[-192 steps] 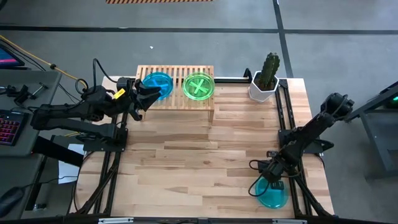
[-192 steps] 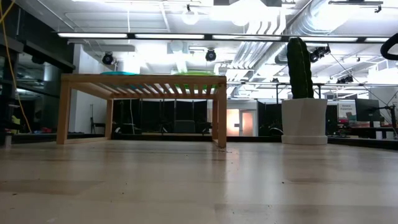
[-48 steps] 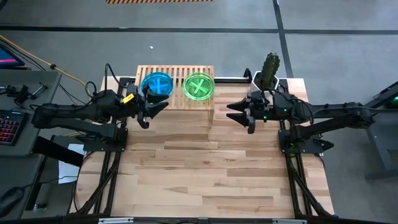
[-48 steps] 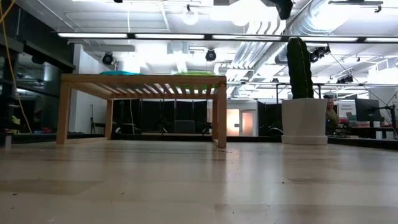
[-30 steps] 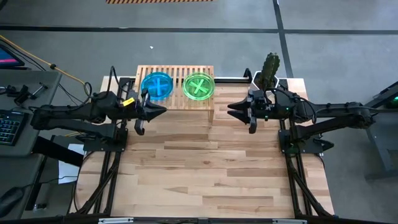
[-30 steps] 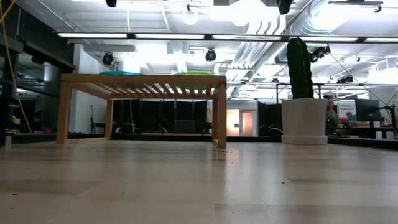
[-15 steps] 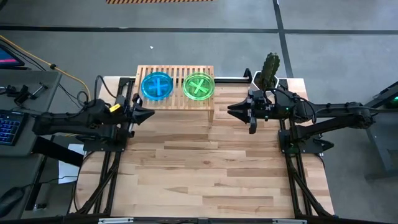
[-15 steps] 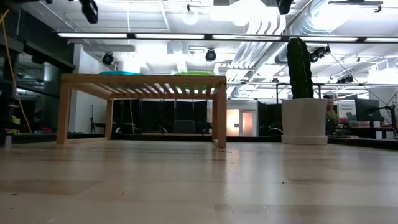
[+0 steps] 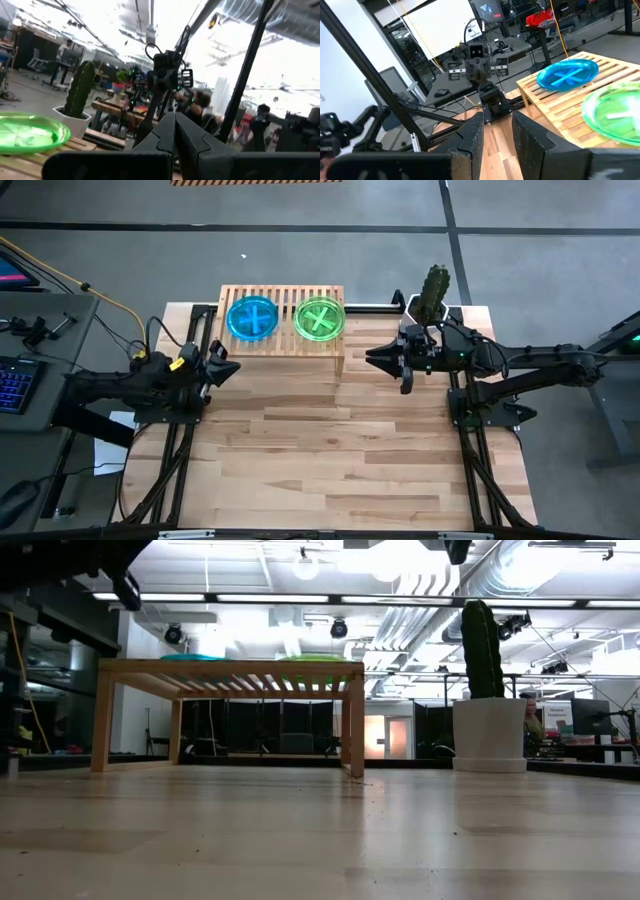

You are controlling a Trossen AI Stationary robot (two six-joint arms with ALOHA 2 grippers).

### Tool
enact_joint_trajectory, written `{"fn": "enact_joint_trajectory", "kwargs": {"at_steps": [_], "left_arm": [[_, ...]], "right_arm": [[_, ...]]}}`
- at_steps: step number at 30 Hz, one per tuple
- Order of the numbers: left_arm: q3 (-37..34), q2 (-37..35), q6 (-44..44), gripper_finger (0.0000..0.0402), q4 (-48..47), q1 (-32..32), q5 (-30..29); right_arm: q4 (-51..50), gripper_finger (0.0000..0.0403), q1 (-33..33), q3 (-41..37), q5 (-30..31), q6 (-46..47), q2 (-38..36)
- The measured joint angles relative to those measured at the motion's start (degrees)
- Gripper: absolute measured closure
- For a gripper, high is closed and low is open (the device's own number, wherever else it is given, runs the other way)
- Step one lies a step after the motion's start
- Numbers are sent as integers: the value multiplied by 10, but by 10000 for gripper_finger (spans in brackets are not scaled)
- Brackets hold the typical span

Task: Place and stack plates onto a shelf
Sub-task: Return to Home Position

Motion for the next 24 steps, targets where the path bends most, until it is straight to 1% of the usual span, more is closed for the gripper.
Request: {"fn": "enact_joint_trajectory", "kwargs": {"at_steps": [4,8,10,14,20,24], "left_arm": [[-49,-26,-18,401,45,0,-13],[-86,-44,-36,401,64,0,-21],[-84,-45,-37,401,44,0,-22],[-84,-45,-6,401,26,0,-23],[-84,-45,21,401,-19,0,-44],[-84,-45,32,401,-22,1,-45]], "right_arm": [[0,320,0,0,0,15,0],[0,320,0,0,0,29,0],[0,320,0,0,0,29,0],[0,320,0,0,0,33,0],[-23,320,0,0,-2,82,-1],[-62,320,0,0,-55,77,-6]]}}
